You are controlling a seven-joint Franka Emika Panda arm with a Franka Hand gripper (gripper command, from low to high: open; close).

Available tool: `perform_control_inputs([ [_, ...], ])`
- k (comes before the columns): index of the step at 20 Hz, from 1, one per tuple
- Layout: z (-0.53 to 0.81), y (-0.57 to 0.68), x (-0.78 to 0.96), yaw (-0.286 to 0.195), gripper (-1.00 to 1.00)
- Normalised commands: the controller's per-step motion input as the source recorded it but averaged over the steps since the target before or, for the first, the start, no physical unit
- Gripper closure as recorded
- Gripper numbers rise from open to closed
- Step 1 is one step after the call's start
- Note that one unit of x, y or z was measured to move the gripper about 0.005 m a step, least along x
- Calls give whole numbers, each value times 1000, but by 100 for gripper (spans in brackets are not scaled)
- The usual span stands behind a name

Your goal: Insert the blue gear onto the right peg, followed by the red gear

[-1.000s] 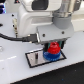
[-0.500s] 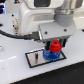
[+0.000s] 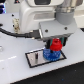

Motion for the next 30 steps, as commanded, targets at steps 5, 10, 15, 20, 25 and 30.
perform_control_inputs([
  [5,-135,-145,181,0,100],
  [10,-13,-96,102,0,100],
  [15,73,26,11,0,100],
  [20,332,29,9,0,100],
  [25,184,3,28,0,100],
  [30,-16,-84,157,0,100],
])
